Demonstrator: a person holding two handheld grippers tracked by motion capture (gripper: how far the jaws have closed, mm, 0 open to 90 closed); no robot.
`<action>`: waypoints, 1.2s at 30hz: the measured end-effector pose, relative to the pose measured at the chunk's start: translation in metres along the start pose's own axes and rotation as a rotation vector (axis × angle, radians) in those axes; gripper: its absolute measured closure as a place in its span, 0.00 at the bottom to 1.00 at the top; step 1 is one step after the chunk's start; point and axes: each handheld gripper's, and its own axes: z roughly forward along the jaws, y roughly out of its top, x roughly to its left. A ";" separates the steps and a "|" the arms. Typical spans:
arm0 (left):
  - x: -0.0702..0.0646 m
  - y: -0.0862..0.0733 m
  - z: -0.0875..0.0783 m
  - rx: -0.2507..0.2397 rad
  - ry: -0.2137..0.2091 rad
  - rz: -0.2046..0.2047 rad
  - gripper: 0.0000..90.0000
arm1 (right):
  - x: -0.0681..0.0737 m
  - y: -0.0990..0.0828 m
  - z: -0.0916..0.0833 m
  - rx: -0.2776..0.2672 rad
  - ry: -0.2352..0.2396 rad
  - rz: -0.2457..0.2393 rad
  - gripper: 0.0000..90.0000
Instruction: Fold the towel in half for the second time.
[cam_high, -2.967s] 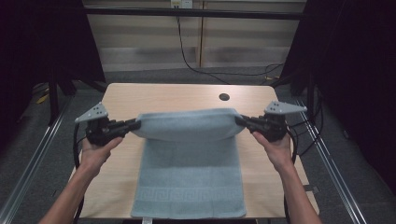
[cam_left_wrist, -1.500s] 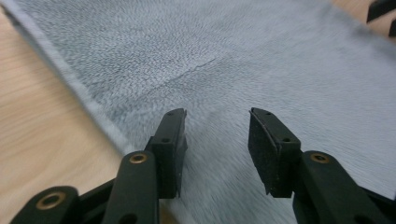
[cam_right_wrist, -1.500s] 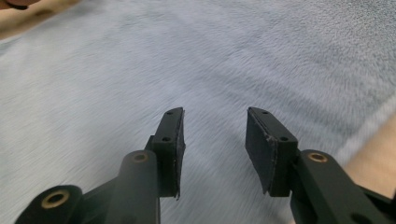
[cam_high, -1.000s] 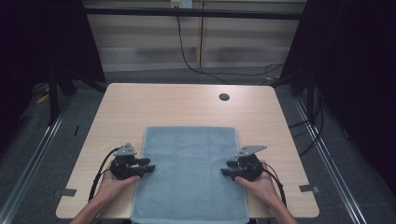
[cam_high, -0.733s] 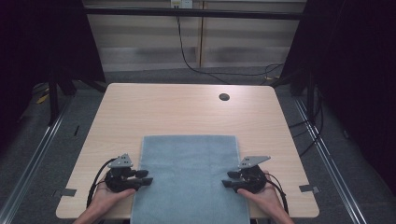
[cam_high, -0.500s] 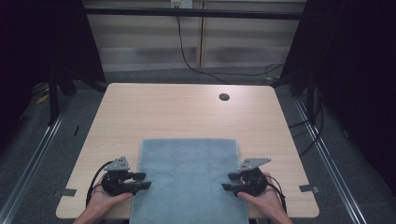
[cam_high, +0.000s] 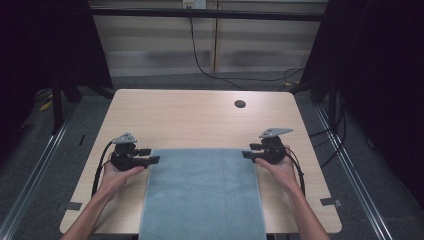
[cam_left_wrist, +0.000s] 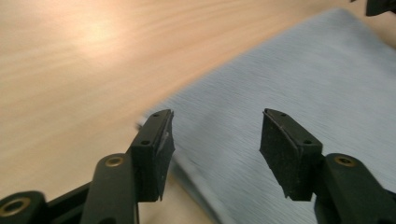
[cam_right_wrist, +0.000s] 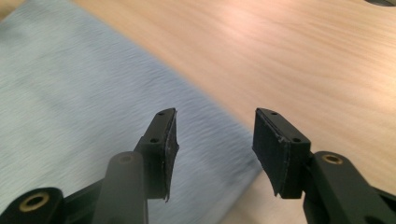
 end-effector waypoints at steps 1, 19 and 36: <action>0.005 0.001 0.003 0.002 0.001 -0.007 0.48 | -0.005 0.001 0.004 0.004 0.004 0.012 0.56; 0.017 0.001 0.040 0.081 0.024 -0.016 0.56 | -0.017 -0.008 0.034 0.098 0.027 0.017 0.84; 0.014 0.057 0.010 -0.107 -0.078 0.029 0.92 | -0.028 0.039 -0.009 -0.137 0.077 0.094 0.97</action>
